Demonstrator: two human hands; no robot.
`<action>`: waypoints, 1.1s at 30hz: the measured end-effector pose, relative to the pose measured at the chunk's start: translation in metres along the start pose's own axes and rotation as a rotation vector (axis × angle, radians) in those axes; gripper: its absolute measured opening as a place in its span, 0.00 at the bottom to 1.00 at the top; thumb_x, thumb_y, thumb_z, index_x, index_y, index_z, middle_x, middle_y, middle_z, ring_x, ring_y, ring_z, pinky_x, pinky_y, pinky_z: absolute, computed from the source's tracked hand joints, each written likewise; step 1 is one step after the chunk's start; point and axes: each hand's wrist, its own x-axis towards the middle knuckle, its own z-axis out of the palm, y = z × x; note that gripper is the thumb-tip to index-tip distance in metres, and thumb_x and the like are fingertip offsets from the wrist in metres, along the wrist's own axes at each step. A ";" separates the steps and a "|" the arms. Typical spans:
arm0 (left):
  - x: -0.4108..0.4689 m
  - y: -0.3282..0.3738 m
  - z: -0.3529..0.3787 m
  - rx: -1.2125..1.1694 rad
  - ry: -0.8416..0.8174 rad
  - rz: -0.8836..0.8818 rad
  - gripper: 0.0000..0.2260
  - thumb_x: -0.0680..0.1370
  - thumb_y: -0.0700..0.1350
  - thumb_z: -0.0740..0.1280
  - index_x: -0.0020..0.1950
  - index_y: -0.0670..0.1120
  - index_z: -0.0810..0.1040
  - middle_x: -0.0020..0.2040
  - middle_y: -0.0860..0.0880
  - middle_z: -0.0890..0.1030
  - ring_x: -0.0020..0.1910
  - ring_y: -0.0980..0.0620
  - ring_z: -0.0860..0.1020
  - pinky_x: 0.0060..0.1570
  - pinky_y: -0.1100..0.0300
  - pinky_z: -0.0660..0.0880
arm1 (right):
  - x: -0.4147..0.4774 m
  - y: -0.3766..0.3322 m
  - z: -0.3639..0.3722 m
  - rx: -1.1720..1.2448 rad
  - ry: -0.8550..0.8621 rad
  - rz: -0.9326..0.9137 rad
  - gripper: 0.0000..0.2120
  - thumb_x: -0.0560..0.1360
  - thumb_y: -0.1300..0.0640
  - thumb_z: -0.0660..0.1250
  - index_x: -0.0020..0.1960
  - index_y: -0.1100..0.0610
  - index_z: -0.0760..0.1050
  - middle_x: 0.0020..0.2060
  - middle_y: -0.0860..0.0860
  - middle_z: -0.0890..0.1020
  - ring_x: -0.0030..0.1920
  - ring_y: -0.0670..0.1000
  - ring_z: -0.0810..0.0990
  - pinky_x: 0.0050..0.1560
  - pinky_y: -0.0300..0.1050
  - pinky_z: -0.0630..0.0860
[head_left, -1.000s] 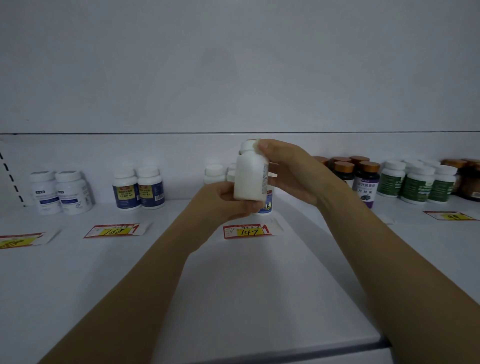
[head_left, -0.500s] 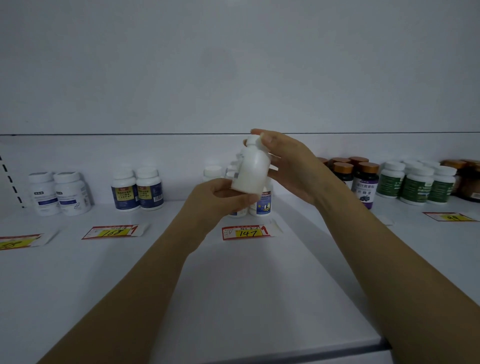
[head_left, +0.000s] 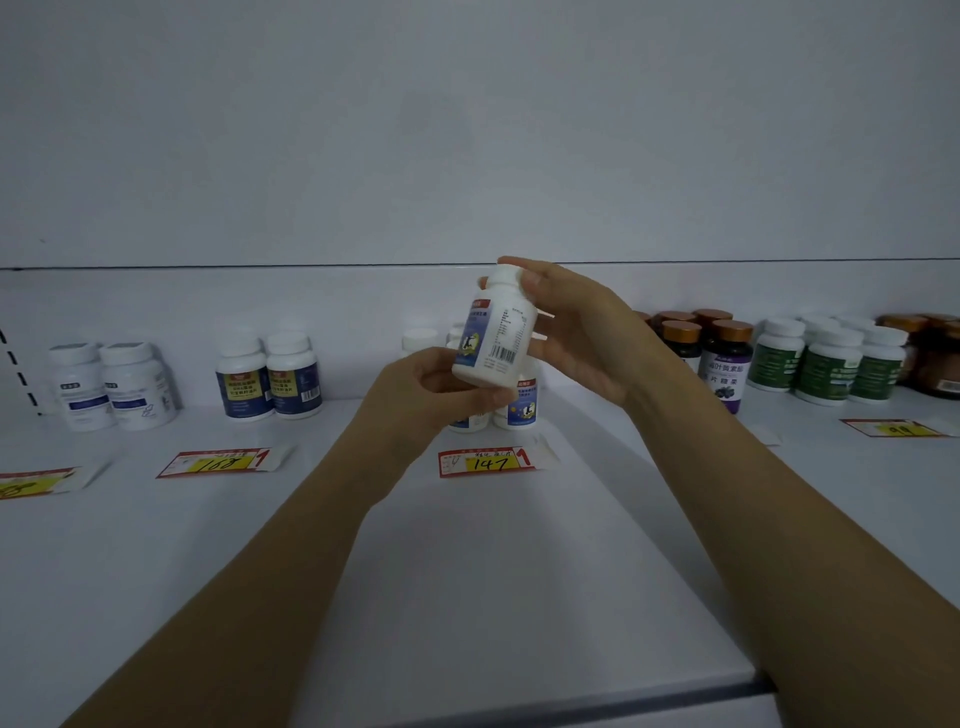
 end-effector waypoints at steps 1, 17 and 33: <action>0.000 0.000 0.000 0.012 0.009 0.011 0.19 0.68 0.43 0.75 0.58 0.48 0.78 0.52 0.52 0.83 0.50 0.55 0.82 0.52 0.58 0.78 | 0.000 0.000 0.000 -0.005 -0.010 0.018 0.15 0.77 0.56 0.62 0.63 0.58 0.73 0.62 0.58 0.78 0.57 0.55 0.78 0.61 0.53 0.76; -0.002 0.000 0.001 0.015 -0.085 0.030 0.11 0.70 0.44 0.74 0.49 0.56 0.79 0.44 0.58 0.84 0.44 0.61 0.83 0.40 0.70 0.77 | 0.000 0.004 -0.003 0.033 -0.057 -0.027 0.17 0.81 0.62 0.57 0.69 0.59 0.68 0.63 0.61 0.75 0.60 0.57 0.75 0.61 0.52 0.75; 0.002 -0.006 -0.002 -0.050 0.007 0.075 0.21 0.70 0.36 0.73 0.62 0.47 0.76 0.55 0.52 0.83 0.52 0.56 0.82 0.52 0.62 0.78 | -0.003 0.005 0.007 -0.388 -0.019 -0.121 0.13 0.73 0.55 0.71 0.56 0.57 0.80 0.53 0.54 0.84 0.56 0.54 0.82 0.65 0.57 0.73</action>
